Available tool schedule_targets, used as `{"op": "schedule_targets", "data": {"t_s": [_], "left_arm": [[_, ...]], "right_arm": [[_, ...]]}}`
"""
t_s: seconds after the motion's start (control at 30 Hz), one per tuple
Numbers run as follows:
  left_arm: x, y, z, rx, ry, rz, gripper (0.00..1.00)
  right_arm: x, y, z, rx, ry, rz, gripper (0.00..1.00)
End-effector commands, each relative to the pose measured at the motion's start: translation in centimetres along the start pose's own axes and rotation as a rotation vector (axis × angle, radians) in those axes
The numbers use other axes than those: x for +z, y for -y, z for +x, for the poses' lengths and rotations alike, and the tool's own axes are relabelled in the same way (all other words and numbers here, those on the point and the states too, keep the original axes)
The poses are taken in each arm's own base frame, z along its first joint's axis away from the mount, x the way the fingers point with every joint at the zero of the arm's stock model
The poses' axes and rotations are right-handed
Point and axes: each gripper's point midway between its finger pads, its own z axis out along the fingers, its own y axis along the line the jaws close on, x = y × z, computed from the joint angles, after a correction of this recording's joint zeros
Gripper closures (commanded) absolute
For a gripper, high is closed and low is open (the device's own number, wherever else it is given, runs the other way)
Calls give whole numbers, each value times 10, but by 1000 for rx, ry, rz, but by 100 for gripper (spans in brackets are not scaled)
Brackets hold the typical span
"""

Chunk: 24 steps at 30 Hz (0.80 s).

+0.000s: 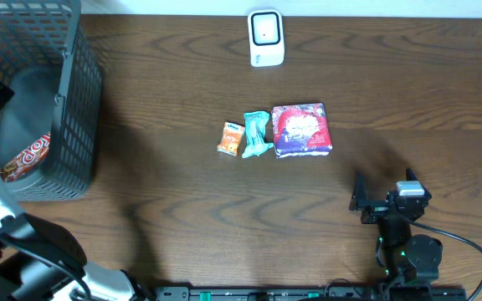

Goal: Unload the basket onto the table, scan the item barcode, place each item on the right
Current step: 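Move the left gripper into the basket toward the red TOP bar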

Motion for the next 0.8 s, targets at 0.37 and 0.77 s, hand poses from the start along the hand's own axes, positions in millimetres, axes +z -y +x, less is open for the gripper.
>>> {"op": "schedule_targets", "data": {"t_s": [0.37,0.77], "left_arm": [[61,-8,35,-447,-158,-107,2],[81,-21,71,-811,-238,-256,2]], "right_arm": [[0,2,1,14,-2,9,1],[0,2,1,14,-2,9,1]]}}
